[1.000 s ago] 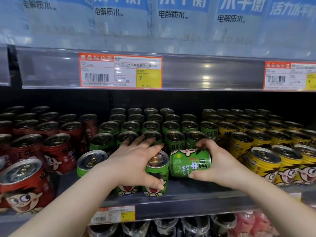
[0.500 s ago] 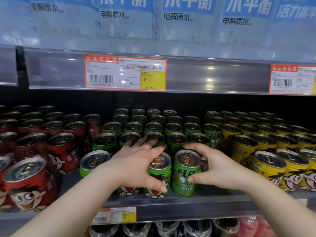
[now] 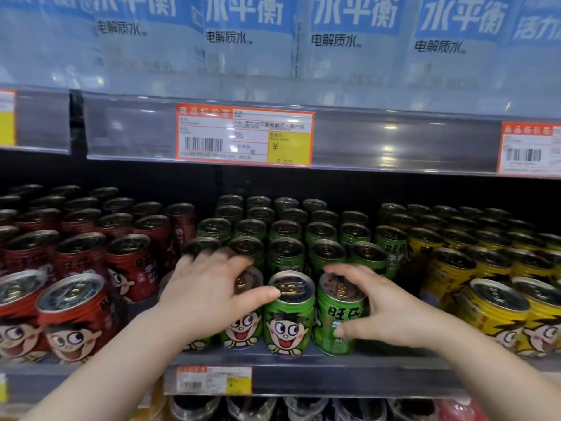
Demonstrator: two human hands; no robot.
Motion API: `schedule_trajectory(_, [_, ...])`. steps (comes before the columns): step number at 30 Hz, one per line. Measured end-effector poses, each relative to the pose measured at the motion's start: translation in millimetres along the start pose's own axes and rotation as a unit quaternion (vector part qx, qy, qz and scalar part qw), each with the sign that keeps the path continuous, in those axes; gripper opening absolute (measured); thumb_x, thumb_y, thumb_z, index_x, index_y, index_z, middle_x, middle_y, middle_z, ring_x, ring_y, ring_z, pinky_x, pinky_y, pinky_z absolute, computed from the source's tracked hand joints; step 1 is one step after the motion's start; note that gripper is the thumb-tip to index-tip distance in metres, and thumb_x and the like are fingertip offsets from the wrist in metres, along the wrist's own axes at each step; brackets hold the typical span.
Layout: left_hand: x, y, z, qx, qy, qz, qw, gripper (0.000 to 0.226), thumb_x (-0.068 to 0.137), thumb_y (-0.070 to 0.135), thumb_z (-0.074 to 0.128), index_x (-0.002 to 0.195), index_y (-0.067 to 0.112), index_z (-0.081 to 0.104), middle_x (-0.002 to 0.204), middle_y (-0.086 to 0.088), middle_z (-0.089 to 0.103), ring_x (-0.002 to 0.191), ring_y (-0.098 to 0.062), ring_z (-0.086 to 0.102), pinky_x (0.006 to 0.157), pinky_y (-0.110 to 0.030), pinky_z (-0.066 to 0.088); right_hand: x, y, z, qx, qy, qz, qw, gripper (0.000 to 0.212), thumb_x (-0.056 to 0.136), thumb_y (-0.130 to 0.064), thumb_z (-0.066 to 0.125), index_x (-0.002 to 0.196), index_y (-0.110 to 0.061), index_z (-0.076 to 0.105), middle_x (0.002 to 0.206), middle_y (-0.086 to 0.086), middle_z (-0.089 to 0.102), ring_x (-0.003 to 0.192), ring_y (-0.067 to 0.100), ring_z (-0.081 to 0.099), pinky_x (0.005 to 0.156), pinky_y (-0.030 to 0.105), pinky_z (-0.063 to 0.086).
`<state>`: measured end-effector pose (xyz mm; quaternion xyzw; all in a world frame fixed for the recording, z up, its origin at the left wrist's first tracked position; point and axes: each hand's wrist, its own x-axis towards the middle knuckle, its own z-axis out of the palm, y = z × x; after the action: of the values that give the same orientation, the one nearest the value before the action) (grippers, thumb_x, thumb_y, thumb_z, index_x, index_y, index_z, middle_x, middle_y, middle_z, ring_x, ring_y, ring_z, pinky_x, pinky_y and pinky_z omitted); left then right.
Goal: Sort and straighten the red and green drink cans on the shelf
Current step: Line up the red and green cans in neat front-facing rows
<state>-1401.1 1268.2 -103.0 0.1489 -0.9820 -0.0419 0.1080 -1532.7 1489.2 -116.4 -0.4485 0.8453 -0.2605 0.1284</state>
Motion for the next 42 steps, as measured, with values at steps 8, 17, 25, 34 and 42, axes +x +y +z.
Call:
schedule_trajectory(8, [10,44,-6,-0.042,-0.05,0.085,0.994,0.09,0.063,0.089,0.017,0.139,0.043,0.027,0.144,0.006,0.034,0.136,-0.018,0.024,0.113,-0.044,0.011,33,55,-73,-0.127,0.224,0.078,0.963,0.027,0.083,-0.02,0.066,0.11,-0.023,0.063,0.108,0.001,0.066,0.104,0.021,0.06,0.084,0.019,0.041])
schedule_trajectory(17, [30,66,12,0.016,-0.139,0.166,0.976,0.07,0.081,0.07,0.038,0.141,0.052,0.006,0.158,0.009,0.004,0.145,-0.023,0.0,0.115,-0.049,0.008,62,91,-89,-0.261,0.006,0.132,0.956,0.092,0.076,-0.034,0.073,0.148,-0.023,0.016,0.153,0.003,0.028,0.139,0.021,0.028,0.112,0.029,0.025])
schedule_trajectory(25, [29,68,13,0.023,-0.128,0.169,0.977,0.067,0.084,0.067,0.036,0.141,0.052,0.005,0.158,0.01,0.002,0.145,-0.023,-0.001,0.115,-0.046,0.009,16,45,-88,-0.389,-0.032,0.194,0.9,0.089,0.061,-0.045,0.079,0.136,-0.024,0.037,0.141,0.001,0.043,0.127,0.022,0.043,0.101,0.029,0.037])
schedule_trajectory(34, [32,66,19,0.024,-0.115,0.181,0.976,0.066,0.083,0.07,0.033,0.141,0.053,0.005,0.158,0.01,0.003,0.145,-0.022,0.001,0.116,-0.046,0.012,-22,20,-47,-0.114,0.027,0.089,0.989,0.091,0.064,-0.036,0.082,0.139,-0.031,0.032,0.136,-0.013,0.043,0.123,0.004,0.041,0.103,0.017,0.034])
schedule_trajectory(42, [20,45,1,-0.29,0.058,0.098,0.95,0.043,0.088,0.045,0.046,0.127,0.027,0.053,0.126,0.01,0.057,0.11,-0.001,0.048,0.095,-0.02,0.037,-26,33,-35,-0.02,0.111,0.068,0.991,0.08,0.049,-0.071,0.063,0.119,-0.038,0.044,0.12,-0.01,0.052,0.112,0.006,0.051,0.095,0.018,0.04])
